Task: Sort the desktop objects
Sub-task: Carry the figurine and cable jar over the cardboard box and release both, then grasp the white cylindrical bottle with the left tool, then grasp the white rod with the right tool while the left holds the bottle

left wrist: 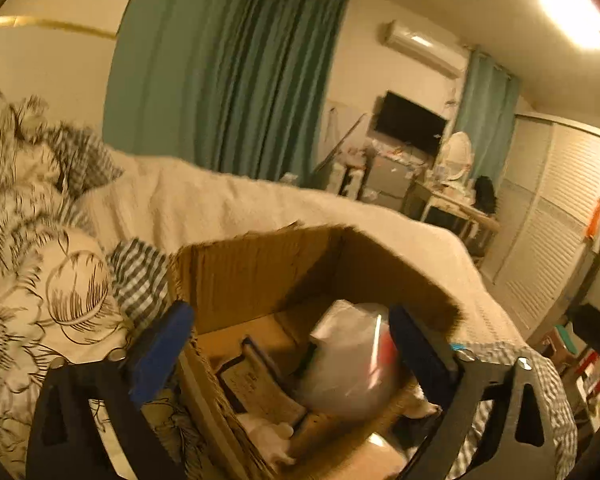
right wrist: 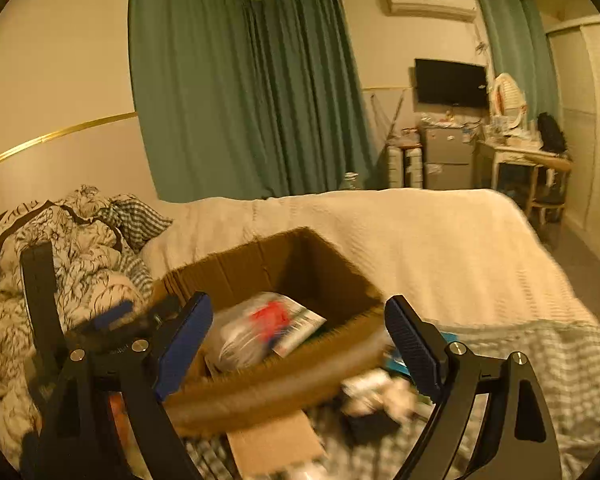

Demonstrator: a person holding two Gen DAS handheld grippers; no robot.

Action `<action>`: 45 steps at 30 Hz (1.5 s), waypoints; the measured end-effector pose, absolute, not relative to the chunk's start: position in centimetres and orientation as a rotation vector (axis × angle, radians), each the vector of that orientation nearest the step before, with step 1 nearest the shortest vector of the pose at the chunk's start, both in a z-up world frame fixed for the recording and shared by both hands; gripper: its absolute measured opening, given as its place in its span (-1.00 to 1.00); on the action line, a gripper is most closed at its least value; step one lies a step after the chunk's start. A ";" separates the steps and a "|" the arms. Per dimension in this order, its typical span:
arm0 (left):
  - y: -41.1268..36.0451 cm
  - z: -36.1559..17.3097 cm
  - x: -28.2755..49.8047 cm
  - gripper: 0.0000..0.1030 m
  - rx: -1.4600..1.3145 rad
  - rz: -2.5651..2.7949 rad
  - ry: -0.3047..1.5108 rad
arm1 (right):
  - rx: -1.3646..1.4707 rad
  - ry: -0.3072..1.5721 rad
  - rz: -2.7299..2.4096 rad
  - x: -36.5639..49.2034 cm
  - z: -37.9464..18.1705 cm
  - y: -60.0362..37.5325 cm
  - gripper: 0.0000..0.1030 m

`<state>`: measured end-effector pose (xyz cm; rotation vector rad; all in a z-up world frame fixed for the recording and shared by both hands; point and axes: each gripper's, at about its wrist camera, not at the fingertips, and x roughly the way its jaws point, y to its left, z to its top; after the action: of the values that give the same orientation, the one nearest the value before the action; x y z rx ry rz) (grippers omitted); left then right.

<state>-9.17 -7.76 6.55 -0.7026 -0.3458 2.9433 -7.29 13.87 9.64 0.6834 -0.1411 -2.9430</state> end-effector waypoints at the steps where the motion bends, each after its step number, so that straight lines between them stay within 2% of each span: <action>1: -7.4 7.1 -8.1 1.00 -0.685 2.933 -0.332 | 0.689 -0.128 -2.957 -5.7 10.2 14.6 0.71; 4: -6.1 7.9 -4.8 1.00 -0.679 2.885 -0.317 | 0.704 -0.089 -3.011 -1.9 11.4 16.7 0.71; 9: -2.6 6.4 -1.3 1.00 -0.790 2.789 -0.321 | 0.731 -0.074 -3.075 2.9 11.9 19.7 0.71; 15: 3.4 0.8 1.0 1.00 -0.940 2.726 -0.177 | 0.729 -0.123 -3.122 8.0 10.0 21.8 0.71; 19: 5.7 -2.6 0.7 0.85 -1.018 2.691 -0.117 | 0.773 -0.207 -3.134 8.7 6.5 23.4 0.71; 21: 6.3 -3.9 0.3 0.72 -1.063 2.692 -0.096 | 0.818 -0.255 -3.121 8.1 4.5 24.2 0.71; 27: 7.9 -7.4 -1.7 0.64 -1.189 2.623 -0.144 | 0.952 -0.230 -3.062 4.4 -0.7 25.2 0.70; 29: 9.0 -8.5 -2.4 -0.02 -1.210 2.622 -0.095 | 0.992 -0.200 -3.050 2.8 -1.9 25.7 0.70; 30: 9.7 -9.0 -2.7 -0.09 -1.206 2.617 -0.043 | 1.015 -0.194 -3.046 2.0 -2.6 26.0 0.70; 34: 11.1 -8.5 -2.7 -0.13 -1.100 2.633 0.081 | 1.049 -0.183 -2.993 -2.4 -4.6 27.6 0.70; 37: 10.4 -7.6 -3.5 -0.15 -1.066 2.620 -0.003 | 1.049 -0.088 -2.928 -5.6 -5.8 27.3 0.58; 42: 9.6 -6.9 -4.5 -0.20 -1.025 2.587 -0.102 | 1.137 0.075 -2.796 -10.4 -9.1 26.4 0.58; 45: 9.9 -7.2 -4.8 -0.22 -1.009 2.588 -0.093 | 1.206 0.059 -2.778 -12.5 -10.8 26.8 0.58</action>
<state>-4.83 9.94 -7.16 -1.0094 -0.0933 2.5876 -12.50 26.80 -10.79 1.2062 0.0595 -2.7782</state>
